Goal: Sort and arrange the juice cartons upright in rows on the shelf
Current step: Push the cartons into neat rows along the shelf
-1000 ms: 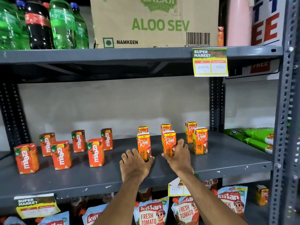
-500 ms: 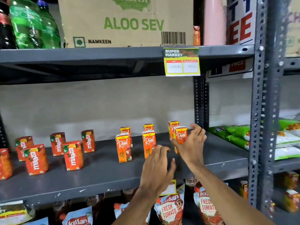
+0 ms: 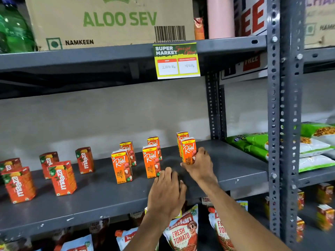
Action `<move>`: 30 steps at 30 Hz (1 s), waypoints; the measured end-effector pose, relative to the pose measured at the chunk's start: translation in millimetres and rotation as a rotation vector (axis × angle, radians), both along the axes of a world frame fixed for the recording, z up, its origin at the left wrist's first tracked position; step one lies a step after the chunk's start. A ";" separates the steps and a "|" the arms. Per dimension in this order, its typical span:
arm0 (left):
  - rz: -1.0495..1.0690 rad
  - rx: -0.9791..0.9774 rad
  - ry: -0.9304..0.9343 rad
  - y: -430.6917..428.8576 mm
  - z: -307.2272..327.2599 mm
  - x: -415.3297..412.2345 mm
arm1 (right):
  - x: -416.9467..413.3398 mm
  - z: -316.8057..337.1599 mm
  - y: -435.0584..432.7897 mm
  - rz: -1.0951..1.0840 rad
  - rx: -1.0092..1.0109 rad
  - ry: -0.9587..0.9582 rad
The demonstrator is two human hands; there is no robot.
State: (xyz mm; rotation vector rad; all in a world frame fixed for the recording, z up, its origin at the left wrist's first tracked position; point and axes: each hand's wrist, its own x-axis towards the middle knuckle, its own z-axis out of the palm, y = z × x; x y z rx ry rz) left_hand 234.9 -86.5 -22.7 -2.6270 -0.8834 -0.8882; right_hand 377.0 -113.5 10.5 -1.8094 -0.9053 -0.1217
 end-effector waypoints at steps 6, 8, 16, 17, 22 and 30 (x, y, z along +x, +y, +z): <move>0.009 -0.046 0.016 0.4 0.5 1.4 | 1.7 -0.6 -1.1 -0.015 -0.024 -0.022; -0.024 -0.105 -0.002 -1.4 6.3 1.5 | -2.6 3.9 -7.2 -0.042 0.009 -0.040; -0.171 -0.328 -0.444 13.5 37.5 -79.7 | -98.4 24.7 -15.7 -0.023 0.377 -0.384; -0.146 -0.293 -0.452 20.5 39.9 -99.9 | -116.0 29.6 -10.1 0.024 0.394 -0.375; 0.003 -0.177 -0.509 56.3 45.4 -197.5 | -207.6 38.2 27.7 0.188 0.406 -0.373; 0.306 -0.174 -0.584 135.3 39.6 -334.3 | -337.4 23.4 110.8 0.207 0.224 -0.262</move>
